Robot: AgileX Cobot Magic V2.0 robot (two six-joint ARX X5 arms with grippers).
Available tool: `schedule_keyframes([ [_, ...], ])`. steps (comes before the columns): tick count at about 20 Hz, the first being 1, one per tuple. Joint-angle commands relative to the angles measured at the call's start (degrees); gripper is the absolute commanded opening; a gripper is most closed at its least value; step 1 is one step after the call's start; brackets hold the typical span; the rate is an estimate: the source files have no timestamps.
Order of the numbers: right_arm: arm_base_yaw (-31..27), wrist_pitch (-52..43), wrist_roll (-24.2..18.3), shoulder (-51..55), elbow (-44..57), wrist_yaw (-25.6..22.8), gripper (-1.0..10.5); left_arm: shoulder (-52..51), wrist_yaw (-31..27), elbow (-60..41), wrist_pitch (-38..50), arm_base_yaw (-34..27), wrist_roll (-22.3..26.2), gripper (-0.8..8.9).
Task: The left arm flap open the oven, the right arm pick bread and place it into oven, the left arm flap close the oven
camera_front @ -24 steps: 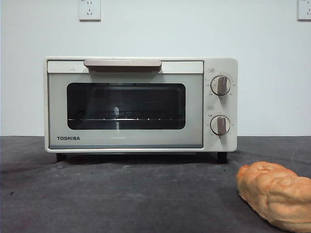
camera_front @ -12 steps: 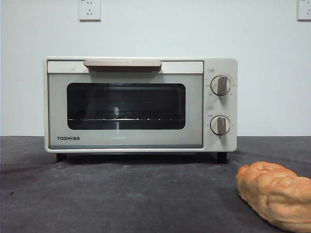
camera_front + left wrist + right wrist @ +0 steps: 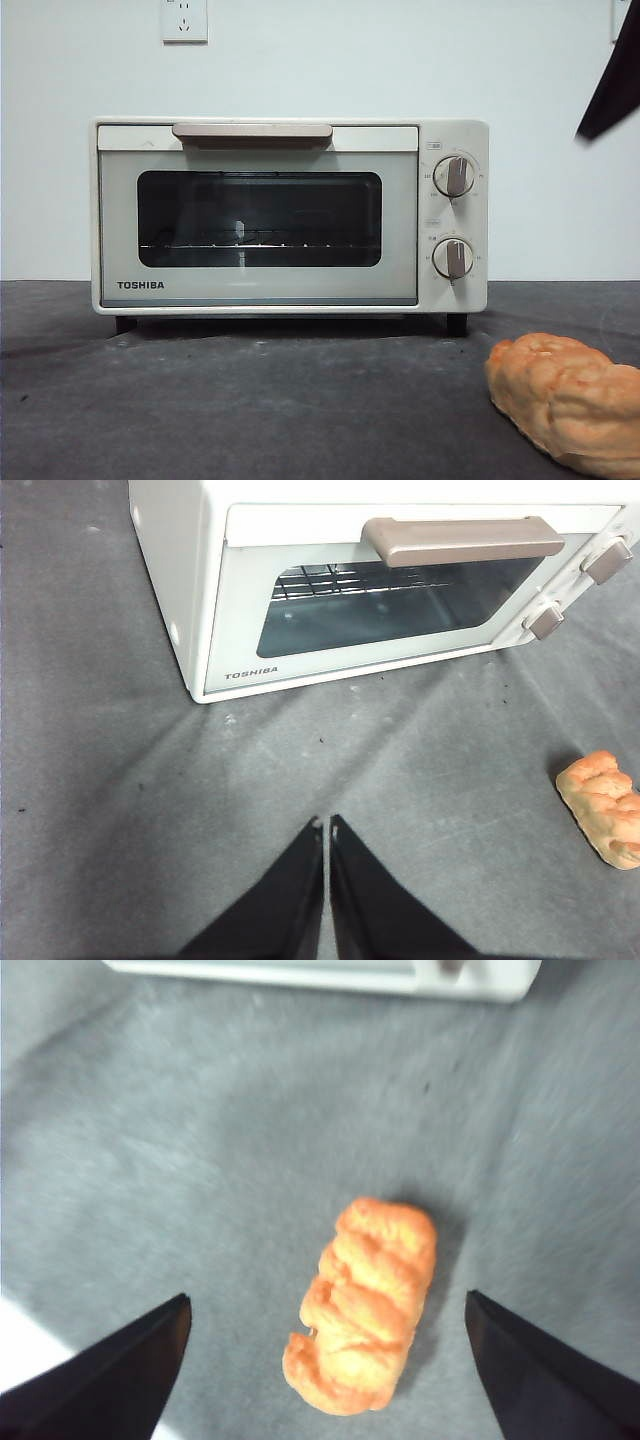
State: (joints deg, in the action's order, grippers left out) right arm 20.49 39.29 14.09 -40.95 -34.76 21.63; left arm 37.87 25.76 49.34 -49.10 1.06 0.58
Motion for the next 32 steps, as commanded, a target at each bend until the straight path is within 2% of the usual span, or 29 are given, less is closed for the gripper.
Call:
schedule_keyframes([
  [1, 4.74, -4.59, 6.32, -1.14, 3.54, -3.41, 4.4, 0.31, 0.31, 1.14, 0.46, 0.15, 0.70, 0.16],
  [5, 13.11, -10.73, 9.60, -6.34, 6.40, -13.27, 4.4, 0.31, 0.31, 1.14, 0.46, 0.15, 0.70, 0.16],
  [10, 18.45, -16.92, 11.23, -16.72, 6.47, -21.73, 4.4, 0.31, 0.31, 1.14, 0.20, 0.15, 0.70, 0.16],
  [15, 19.54, -23.26, 11.26, -25.09, 6.47, -22.36, 4.4, 0.31, 0.31, 1.14, 0.24, 0.15, 0.70, 0.16],
  [20, 19.58, -24.52, 11.39, -29.53, 6.45, -24.24, 4.1, 0.31, 0.31, 1.11, 0.24, 0.15, 0.70, 0.16],
  [22, 19.87, -24.70, 11.34, -29.70, 6.45, -24.24, 2.9, 0.31, 0.31, 1.14, 0.26, 0.15, 0.70, 0.16],
  [24, 19.93, -24.70, 11.34, -29.68, 6.45, -24.00, 2.2, 0.31, 0.31, 1.14, 0.31, 0.15, 0.68, 0.16],
  [29, 19.93, -24.46, 10.75, -26.77, 5.70, -23.12, 2.2, 0.39, 0.33, 1.14, 1.64, 0.98, -0.66, 0.16],
  [32, 19.93, -23.08, 10.36, -22.12, 4.61, -23.08, 2.2, 1.57, 0.33, 1.14, 5.81, 3.58, -4.35, 0.16],
])
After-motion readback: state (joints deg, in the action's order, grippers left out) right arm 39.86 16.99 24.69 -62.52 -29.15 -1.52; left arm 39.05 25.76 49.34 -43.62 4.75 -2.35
